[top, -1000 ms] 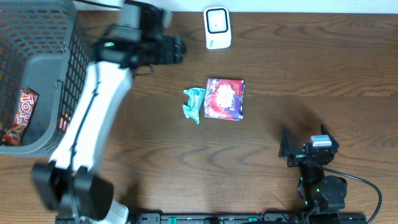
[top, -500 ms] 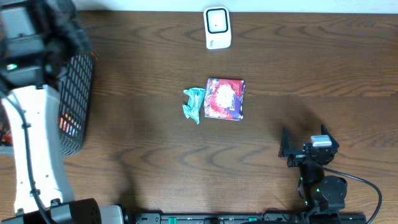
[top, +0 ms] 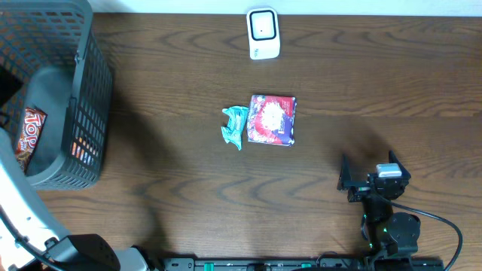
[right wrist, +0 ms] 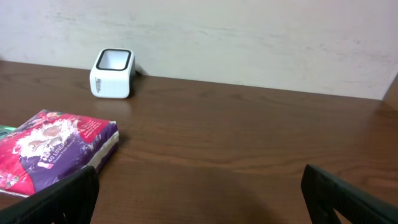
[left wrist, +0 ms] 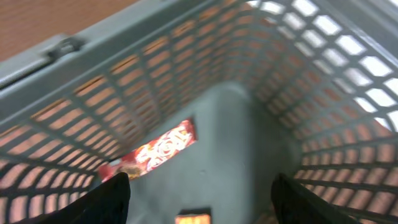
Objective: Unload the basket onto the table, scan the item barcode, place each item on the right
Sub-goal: 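Reach the left gripper into the basket and grasp the red TOP bar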
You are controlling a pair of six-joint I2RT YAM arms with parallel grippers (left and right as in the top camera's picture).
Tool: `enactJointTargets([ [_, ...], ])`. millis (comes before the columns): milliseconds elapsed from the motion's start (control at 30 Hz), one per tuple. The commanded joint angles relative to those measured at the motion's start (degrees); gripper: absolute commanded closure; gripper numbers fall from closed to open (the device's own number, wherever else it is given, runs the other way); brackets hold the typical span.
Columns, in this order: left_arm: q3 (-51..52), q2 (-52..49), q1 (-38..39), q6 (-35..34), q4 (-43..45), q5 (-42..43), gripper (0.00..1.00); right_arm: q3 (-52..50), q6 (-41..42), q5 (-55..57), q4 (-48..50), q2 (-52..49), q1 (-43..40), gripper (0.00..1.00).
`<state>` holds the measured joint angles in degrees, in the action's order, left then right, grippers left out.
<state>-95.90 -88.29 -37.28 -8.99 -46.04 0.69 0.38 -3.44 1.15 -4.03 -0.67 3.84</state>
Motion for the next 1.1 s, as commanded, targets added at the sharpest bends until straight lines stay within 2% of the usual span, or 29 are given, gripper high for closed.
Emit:
enactJointTargets([
  [0,1.66,-0.48,-2.64,0.31,-0.46,-0.76,0.28,-0.07,-0.48,0.44,-0.22,0.37,0.00,0.01],
  [600,1.99,-4.33,-4.35,0.33,-2.21,-0.76,0.28,-0.07,-0.48,0.44,-0.22,0.37,0.00,0.01],
  [1067,1.99,-11.13,-4.35,0.33,-1.70,-0.79,0.28,-0.07,-0.48,0.44,-0.22,0.37,0.00,0.01],
])
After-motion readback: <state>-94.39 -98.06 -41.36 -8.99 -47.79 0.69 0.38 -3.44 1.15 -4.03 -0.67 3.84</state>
